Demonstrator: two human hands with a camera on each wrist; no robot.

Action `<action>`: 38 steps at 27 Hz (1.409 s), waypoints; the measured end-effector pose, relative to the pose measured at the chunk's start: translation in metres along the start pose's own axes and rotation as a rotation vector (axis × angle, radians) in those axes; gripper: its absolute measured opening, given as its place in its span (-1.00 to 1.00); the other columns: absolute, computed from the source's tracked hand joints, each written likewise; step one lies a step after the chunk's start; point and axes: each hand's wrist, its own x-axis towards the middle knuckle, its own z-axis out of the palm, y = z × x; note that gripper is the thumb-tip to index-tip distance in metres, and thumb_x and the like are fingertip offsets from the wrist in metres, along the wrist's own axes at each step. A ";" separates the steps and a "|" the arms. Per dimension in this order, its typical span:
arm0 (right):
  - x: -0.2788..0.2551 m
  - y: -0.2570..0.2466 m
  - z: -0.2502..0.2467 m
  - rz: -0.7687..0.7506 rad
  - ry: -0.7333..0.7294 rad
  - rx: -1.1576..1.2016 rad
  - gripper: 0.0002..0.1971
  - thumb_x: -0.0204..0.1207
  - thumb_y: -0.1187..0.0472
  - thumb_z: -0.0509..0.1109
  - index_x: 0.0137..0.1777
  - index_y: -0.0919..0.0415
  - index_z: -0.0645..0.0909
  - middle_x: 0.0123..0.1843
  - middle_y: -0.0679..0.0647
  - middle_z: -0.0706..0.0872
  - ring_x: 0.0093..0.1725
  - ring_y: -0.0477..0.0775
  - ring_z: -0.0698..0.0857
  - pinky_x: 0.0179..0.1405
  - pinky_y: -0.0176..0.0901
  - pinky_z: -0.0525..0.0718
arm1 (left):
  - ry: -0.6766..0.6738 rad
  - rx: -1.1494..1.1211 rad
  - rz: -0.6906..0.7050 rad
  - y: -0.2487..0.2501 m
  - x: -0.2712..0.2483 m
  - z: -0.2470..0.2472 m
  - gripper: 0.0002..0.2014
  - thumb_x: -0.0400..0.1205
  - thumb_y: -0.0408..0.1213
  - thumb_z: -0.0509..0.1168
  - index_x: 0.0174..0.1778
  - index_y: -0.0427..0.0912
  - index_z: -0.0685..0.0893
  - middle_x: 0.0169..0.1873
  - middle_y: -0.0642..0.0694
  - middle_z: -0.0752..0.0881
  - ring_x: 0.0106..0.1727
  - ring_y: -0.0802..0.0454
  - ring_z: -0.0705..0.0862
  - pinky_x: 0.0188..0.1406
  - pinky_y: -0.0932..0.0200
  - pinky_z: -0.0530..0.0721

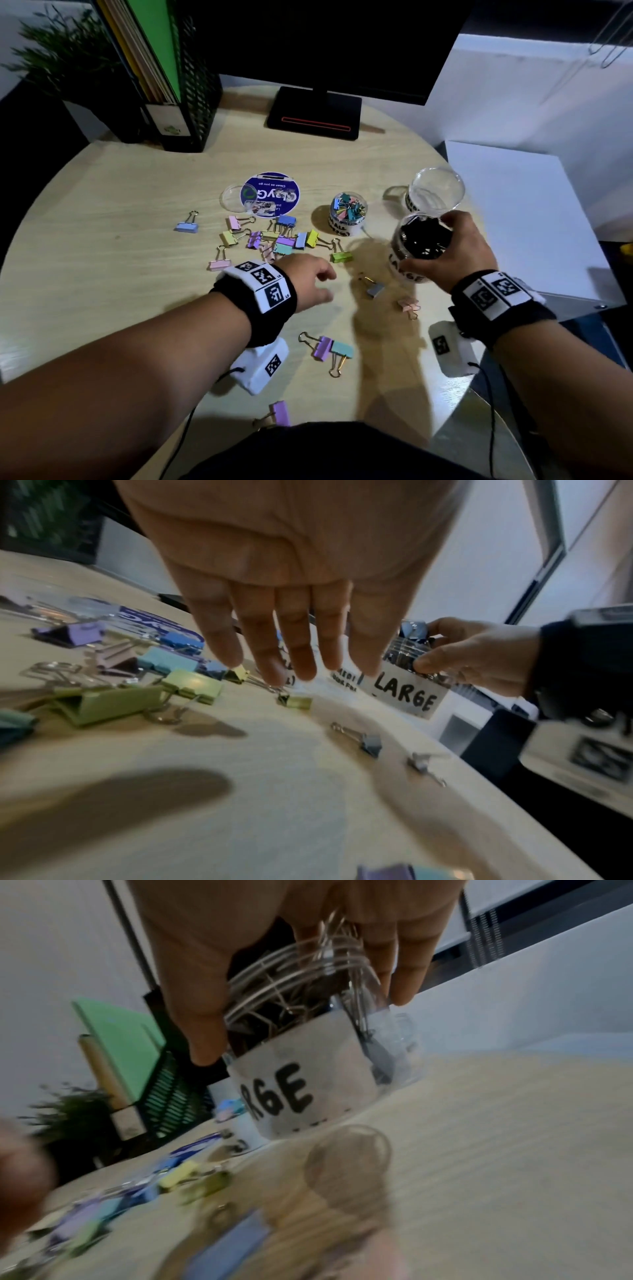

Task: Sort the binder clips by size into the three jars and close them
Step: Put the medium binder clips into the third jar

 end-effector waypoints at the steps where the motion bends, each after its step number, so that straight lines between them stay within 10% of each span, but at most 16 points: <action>1: 0.006 0.009 -0.003 0.041 -0.004 -0.005 -0.03 -0.09 -0.11 0.72 0.33 0.04 0.33 0.27 0.11 0.59 0.24 0.17 0.59 0.19 -0.02 0.59 | -0.073 0.003 -0.021 0.004 0.000 0.003 -0.57 0.50 -0.06 0.44 0.30 0.09 0.59 0.21 0.13 0.64 0.12 0.14 0.64 0.00 0.28 0.64; 10: 0.024 0.027 0.020 0.004 -0.190 -0.047 0.02 -0.07 -0.15 0.71 0.38 0.04 0.27 0.33 0.10 0.55 0.28 0.16 0.57 0.24 0.01 0.59 | -0.178 0.133 -0.026 0.015 0.010 0.019 -0.51 0.49 0.00 0.43 0.34 0.05 0.55 0.24 0.07 0.64 0.21 0.13 0.63 0.22 0.15 0.61; 14: 0.036 0.026 0.015 -0.192 -0.224 -0.140 -0.16 0.30 -0.42 0.29 0.49 0.00 0.21 0.43 0.12 0.52 0.38 0.22 0.48 0.29 0.15 0.53 | -0.080 0.139 -0.017 0.006 0.018 0.021 -0.53 0.48 -0.02 0.43 0.32 0.07 0.57 0.27 0.08 0.57 0.22 0.18 0.62 0.23 0.17 0.60; 21: 0.098 0.037 0.005 -0.143 -0.224 -0.432 -0.41 0.58 0.05 0.23 0.58 -0.07 0.13 0.62 0.00 0.22 0.43 0.37 0.34 0.39 0.14 0.40 | -0.080 0.490 -0.071 -0.013 0.024 0.024 -0.22 0.51 0.10 0.33 0.61 0.17 0.09 0.65 0.02 0.00 0.64 -0.13 0.00 0.59 -0.16 0.09; 26: 0.103 0.041 0.013 -0.078 -0.279 -0.396 -0.49 0.55 0.28 0.27 0.50 0.02 0.36 0.49 0.14 0.42 0.34 0.27 0.55 0.28 0.01 0.52 | -0.135 0.451 -0.162 -0.035 0.027 0.028 -0.17 0.49 0.19 0.30 0.61 0.19 0.02 0.66 0.03 -0.05 0.63 -0.19 -0.01 0.59 -0.19 0.11; 34: 0.078 0.018 -0.017 -0.174 0.051 -0.223 -0.79 0.54 0.26 0.31 0.10 0.22 0.70 0.22 0.20 0.65 0.15 0.31 0.63 0.06 -0.04 0.56 | -0.128 0.388 -0.141 -0.040 0.024 0.030 -0.20 0.54 0.11 0.31 0.63 0.12 0.06 0.66 0.02 -0.06 0.65 -0.12 -0.02 0.62 -0.08 0.07; 38: 0.048 -0.023 -0.023 -0.439 0.108 -0.101 -0.82 0.49 0.26 0.37 0.05 0.22 0.72 0.16 0.17 0.70 0.06 0.30 0.67 0.01 -0.02 0.59 | -0.074 0.346 -0.114 -0.041 0.027 0.024 -0.42 0.63 -0.29 0.23 0.58 0.06 0.26 0.64 0.00 0.10 0.64 -0.05 0.10 0.58 0.11 0.12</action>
